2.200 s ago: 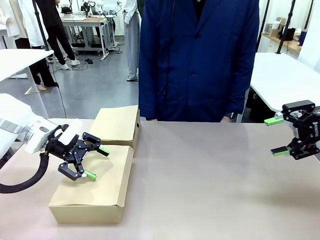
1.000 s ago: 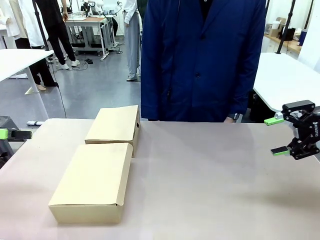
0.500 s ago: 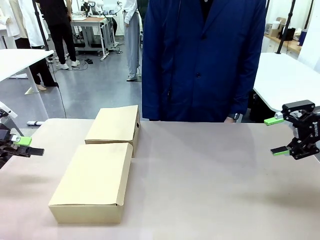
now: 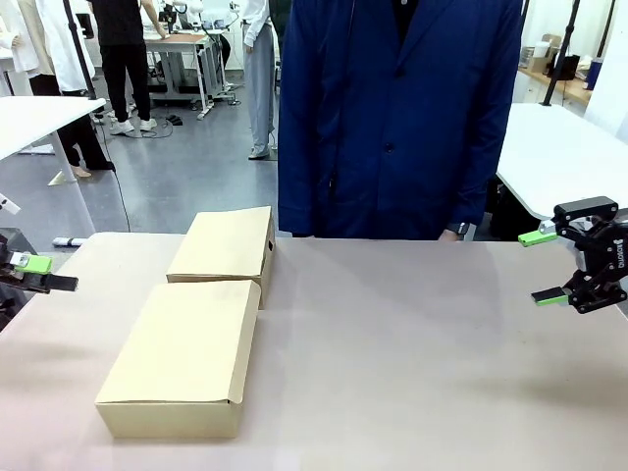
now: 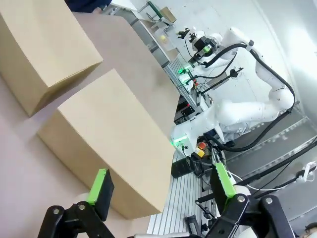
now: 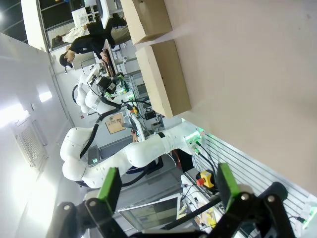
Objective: Place items inside the box.
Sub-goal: Close the lid of the Mailer Box closest to the robot.
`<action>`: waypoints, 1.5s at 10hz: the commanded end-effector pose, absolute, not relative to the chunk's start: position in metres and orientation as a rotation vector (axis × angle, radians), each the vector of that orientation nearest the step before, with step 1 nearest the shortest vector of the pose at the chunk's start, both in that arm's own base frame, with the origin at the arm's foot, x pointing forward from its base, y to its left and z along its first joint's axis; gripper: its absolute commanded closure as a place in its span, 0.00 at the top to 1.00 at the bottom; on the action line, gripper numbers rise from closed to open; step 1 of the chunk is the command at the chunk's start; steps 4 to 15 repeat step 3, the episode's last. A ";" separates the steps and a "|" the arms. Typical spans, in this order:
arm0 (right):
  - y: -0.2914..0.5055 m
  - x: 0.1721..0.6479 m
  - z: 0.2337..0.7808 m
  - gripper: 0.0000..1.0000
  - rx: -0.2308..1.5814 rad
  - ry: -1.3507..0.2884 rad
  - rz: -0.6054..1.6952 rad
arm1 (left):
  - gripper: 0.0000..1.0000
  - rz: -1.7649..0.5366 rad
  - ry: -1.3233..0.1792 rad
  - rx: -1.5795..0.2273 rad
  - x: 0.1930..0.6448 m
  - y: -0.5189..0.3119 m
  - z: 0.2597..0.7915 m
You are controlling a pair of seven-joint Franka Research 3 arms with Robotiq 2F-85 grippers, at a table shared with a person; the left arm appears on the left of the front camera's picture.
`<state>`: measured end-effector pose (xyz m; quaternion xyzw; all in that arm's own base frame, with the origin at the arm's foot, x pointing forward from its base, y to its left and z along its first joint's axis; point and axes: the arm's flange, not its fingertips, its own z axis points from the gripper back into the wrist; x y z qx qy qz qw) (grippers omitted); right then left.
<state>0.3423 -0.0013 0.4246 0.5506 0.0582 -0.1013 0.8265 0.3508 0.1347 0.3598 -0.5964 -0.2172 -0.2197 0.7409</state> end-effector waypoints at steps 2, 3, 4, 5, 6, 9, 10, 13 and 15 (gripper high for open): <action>0.001 0.342 0.428 1.00 1.193 0.131 -0.234 | 1.00 -0.476 -0.483 -1.306 0.344 0.133 0.356; 0.001 0.342 0.428 1.00 1.193 0.131 -0.234 | 1.00 -0.476 -0.483 -1.306 0.344 0.133 0.356; 0.001 0.342 0.428 1.00 1.193 0.131 -0.234 | 1.00 -0.476 -0.483 -1.306 0.344 0.133 0.356; 0.001 0.342 0.428 1.00 1.193 0.131 -0.234 | 1.00 -0.476 -0.483 -1.306 0.344 0.133 0.356; 0.001 0.342 0.428 1.00 1.193 0.131 -0.234 | 1.00 -0.476 -0.483 -1.306 0.344 0.133 0.356; 0.001 0.342 0.428 1.00 1.193 0.131 -0.234 | 1.00 -0.476 -0.483 -1.306 0.344 0.133 0.356; 0.001 0.342 0.428 1.00 1.193 0.131 -0.234 | 1.00 -0.476 -0.483 -1.306 0.344 0.133 0.356; 0.001 0.342 0.428 1.00 1.193 0.131 -0.234 | 1.00 -0.476 -0.483 -1.306 0.344 0.133 0.356; 0.001 0.342 0.428 1.00 1.193 0.131 -0.234 | 1.00 -0.476 -0.483 -1.306 0.344 0.133 0.356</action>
